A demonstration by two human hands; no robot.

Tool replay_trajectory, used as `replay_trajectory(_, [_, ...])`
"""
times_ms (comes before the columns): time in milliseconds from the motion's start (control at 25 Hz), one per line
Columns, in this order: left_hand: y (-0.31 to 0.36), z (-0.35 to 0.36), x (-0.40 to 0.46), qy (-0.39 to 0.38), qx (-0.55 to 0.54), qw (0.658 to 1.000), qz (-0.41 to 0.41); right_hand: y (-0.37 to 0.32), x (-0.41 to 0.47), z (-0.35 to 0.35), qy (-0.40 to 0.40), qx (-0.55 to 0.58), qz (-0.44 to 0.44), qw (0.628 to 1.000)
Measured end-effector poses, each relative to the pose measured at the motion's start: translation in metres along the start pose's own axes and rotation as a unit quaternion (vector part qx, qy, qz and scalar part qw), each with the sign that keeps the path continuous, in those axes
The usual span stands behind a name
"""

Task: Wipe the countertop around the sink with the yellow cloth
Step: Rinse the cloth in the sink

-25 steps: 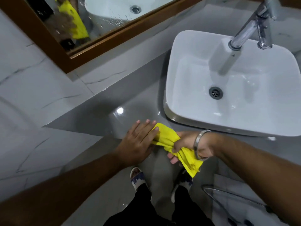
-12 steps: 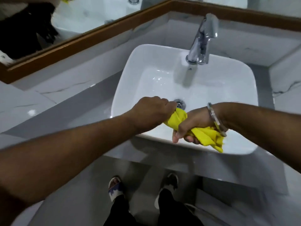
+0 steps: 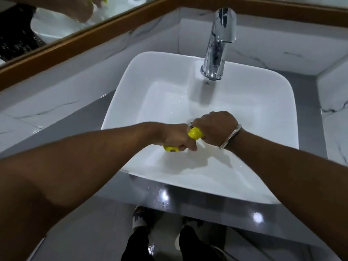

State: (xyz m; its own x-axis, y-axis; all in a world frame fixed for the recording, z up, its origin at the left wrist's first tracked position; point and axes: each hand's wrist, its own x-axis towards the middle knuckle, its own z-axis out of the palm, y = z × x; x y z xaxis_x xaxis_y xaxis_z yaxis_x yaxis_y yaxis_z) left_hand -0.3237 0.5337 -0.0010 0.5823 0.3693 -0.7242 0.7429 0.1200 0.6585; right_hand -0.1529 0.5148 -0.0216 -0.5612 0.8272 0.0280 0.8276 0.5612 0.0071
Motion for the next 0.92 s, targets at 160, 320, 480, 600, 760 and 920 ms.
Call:
replay_trajectory(160, [-0.012,-0.003,0.018,-0.100,-0.151,0.983,-0.018,0.007,0.004,0.010,0.022,-0.006,-0.003,1.000])
replay_trajectory(320, [-0.017,0.006,0.014,-0.136,-0.146,0.979,-0.036,-0.003,-0.007,0.011,0.058,0.027,-0.016,0.998])
replay_trajectory(480, [-0.012,0.007,0.002,-0.034,0.088,0.995,0.014,-0.014,-0.029,0.004,0.017,0.049,0.000,0.999])
replay_trajectory(600, [-0.013,0.001,-0.014,0.071,0.253,0.961,0.081,-0.013,-0.043,-0.017,-0.076,0.126,0.086,0.985])
replay_trajectory(760, [-0.011,-0.010,-0.039,0.114,0.254,0.945,0.169,-0.007,-0.061,-0.045,-0.196,0.222,0.151,0.943])
replay_trajectory(920, [-0.008,-0.024,-0.055,0.139,0.210,0.947,0.201,-0.013,-0.065,-0.074,-0.214,0.249,0.179,0.927])
